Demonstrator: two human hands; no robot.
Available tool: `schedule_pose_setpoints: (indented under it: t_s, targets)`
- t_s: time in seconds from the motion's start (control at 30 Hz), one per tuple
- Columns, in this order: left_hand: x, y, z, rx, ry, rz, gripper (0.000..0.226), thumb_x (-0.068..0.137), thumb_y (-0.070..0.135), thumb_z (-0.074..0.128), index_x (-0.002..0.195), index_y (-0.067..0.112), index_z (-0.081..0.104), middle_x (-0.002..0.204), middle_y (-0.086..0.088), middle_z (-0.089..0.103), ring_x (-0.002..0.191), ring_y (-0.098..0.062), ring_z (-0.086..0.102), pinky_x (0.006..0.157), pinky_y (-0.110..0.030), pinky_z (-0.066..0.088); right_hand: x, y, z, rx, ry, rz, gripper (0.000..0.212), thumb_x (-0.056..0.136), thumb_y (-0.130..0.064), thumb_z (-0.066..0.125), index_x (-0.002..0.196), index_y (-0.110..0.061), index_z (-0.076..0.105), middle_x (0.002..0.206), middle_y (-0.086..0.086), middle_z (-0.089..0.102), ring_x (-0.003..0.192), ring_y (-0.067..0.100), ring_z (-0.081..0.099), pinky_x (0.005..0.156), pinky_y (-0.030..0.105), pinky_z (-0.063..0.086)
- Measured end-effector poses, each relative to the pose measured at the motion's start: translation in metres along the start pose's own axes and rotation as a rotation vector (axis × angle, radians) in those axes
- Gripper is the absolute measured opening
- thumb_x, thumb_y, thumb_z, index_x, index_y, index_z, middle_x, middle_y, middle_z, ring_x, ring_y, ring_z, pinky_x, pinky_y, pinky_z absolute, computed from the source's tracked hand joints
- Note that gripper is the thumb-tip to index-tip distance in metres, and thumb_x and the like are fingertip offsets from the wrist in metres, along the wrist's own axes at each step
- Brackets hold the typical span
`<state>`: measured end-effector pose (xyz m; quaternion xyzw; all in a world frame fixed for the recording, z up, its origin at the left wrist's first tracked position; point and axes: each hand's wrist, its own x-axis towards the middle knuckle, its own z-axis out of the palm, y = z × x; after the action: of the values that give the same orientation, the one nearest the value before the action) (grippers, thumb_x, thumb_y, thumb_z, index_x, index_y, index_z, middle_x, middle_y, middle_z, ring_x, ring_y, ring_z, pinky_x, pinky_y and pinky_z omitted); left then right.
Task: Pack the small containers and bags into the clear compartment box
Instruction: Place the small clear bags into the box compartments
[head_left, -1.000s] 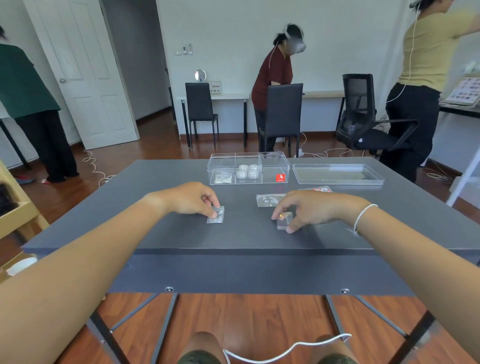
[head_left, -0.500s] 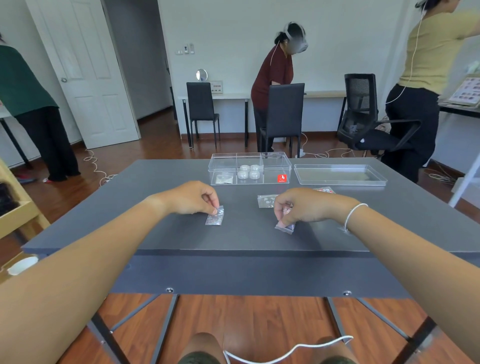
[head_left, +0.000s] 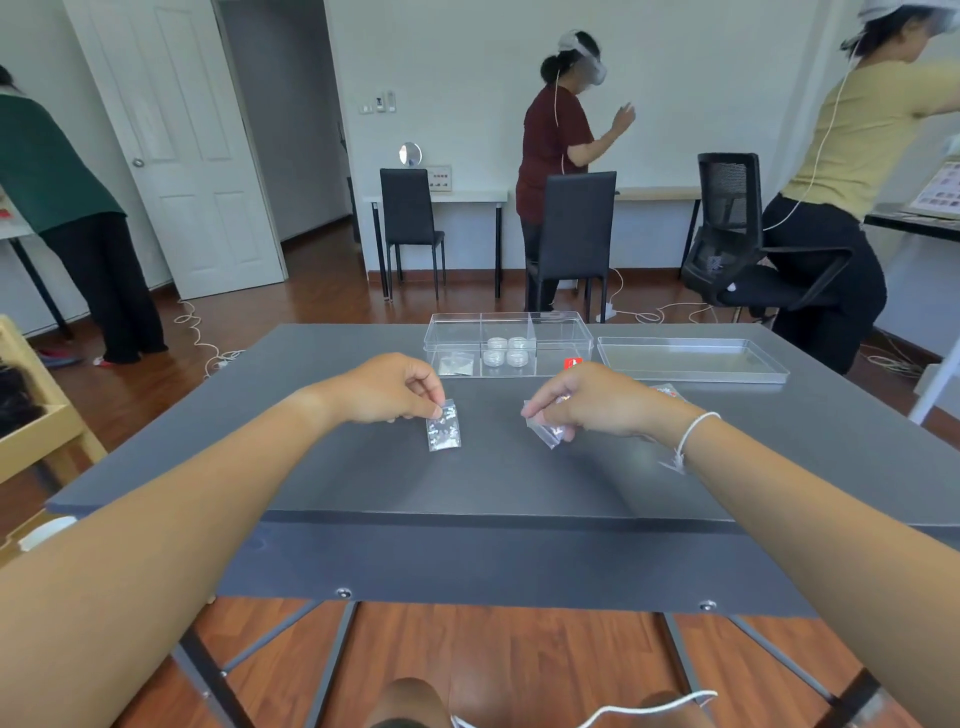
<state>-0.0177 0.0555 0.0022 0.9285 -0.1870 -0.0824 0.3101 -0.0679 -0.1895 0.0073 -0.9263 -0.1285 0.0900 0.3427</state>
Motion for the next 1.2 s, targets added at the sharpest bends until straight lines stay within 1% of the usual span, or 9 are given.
schedule_pose_setpoints:
  t_s: [0.07,0.17,0.23,0.37,0.47,0.53,0.83,0.97,1.2]
  targets:
    - [0.002,0.001,-0.005,0.001,0.014,0.007,0.011,0.077,0.023,0.070,0.072,0.030,0.063,0.069,0.010,0.058,0.061,-0.005,0.052,0.046,-0.008,0.042,0.002,-0.003,-0.002,0.074,0.021,0.009,0.020,0.086,-0.008,0.054,0.092,-0.016,0.071,0.078,0.011,0.062,0.052,0.008,0.052,0.051,0.004,0.041]
    - [0.005,0.004,-0.012,0.005,0.034,0.021,0.012,0.078,0.023,0.069,0.071,0.030,0.062,0.070,0.010,0.058,0.061,-0.005,0.053,0.047,-0.009,0.043,0.005,-0.006,-0.004,0.147,0.055,0.034,0.026,0.082,-0.001,0.050,0.094,-0.006,0.073,0.057,0.004,0.052,0.037,0.002,0.045,0.039,0.003,0.035]
    - [0.007,0.006,-0.018,0.003,0.044,0.033,0.013,0.078,0.022,0.069,0.071,0.030,0.062,0.070,0.009,0.058,0.059,-0.004,0.053,0.048,-0.010,0.043,0.009,-0.009,-0.005,0.124,0.080,0.031,0.026,0.081,-0.004,0.050,0.089,-0.012,0.074,0.058,0.003,0.055,0.034,0.000,0.044,0.039,0.004,0.032]
    - [0.014,0.014,-0.032,-0.007,0.075,0.064,0.012,0.078,0.020,0.069,0.072,0.029,0.063,0.069,0.009,0.058,0.059,-0.004,0.053,0.050,-0.013,0.044,0.020,-0.014,-0.007,0.121,0.115,0.010,0.024,0.079,-0.004,0.056,0.074,-0.021,0.071,0.074,-0.004,0.063,0.053,0.007,0.052,0.051,0.011,0.042]
    - [0.020,0.023,-0.043,-0.003,0.120,0.097,0.013,0.079,0.018,0.067,0.074,0.029,0.063,0.068,0.010,0.058,0.062,-0.005,0.053,0.048,-0.012,0.044,0.031,-0.017,-0.008,0.177,0.129,-0.003,0.026,0.078,-0.003,0.061,0.064,-0.023,0.066,0.068,0.000,0.060,0.054,0.009,0.050,0.054,0.013,0.045]
    - [0.026,0.029,-0.051,-0.004,0.151,0.112,0.012,0.080,0.018,0.067,0.075,0.028,0.064,0.067,0.011,0.058,0.061,-0.005,0.052,0.050,-0.013,0.044,0.038,-0.018,-0.009,0.186,0.158,-0.014,0.025,0.077,-0.002,0.064,0.062,-0.023,0.065,0.064,0.002,0.059,0.056,0.010,0.049,0.048,0.009,0.041]
    - [0.066,0.035,-0.068,0.008,0.250,0.122,0.008,0.081,0.017,0.066,0.076,0.024,0.067,0.071,0.005,0.061,0.058,-0.004,0.050,0.040,-0.004,0.034,0.069,-0.024,-0.020,0.369,0.302,-0.067,0.019,0.077,-0.007,0.067,0.064,-0.020,0.064,0.067,-0.005,0.065,0.062,0.012,0.059,0.066,0.021,0.046]
    - [0.085,0.024,-0.070,0.011,0.283,0.109,0.009,0.081,0.016,0.066,0.074,0.023,0.067,0.066,0.007,0.059,0.051,0.000,0.048,0.041,-0.002,0.033,0.082,-0.026,-0.026,0.399,0.349,-0.099,0.018,0.079,-0.008,0.066,0.066,-0.021,0.064,0.067,-0.006,0.062,0.061,0.007,0.055,0.054,0.012,0.044]
    - [0.110,0.004,-0.066,0.024,0.237,0.079,0.005,0.081,0.014,0.066,0.082,0.018,0.070,0.072,0.009,0.063,0.067,0.000,0.055,0.064,-0.011,0.040,0.110,-0.031,-0.037,0.443,0.462,-0.131,0.018,0.079,-0.013,0.066,0.065,-0.024,0.065,0.072,-0.014,0.062,0.059,-0.001,0.049,0.046,0.004,0.040]
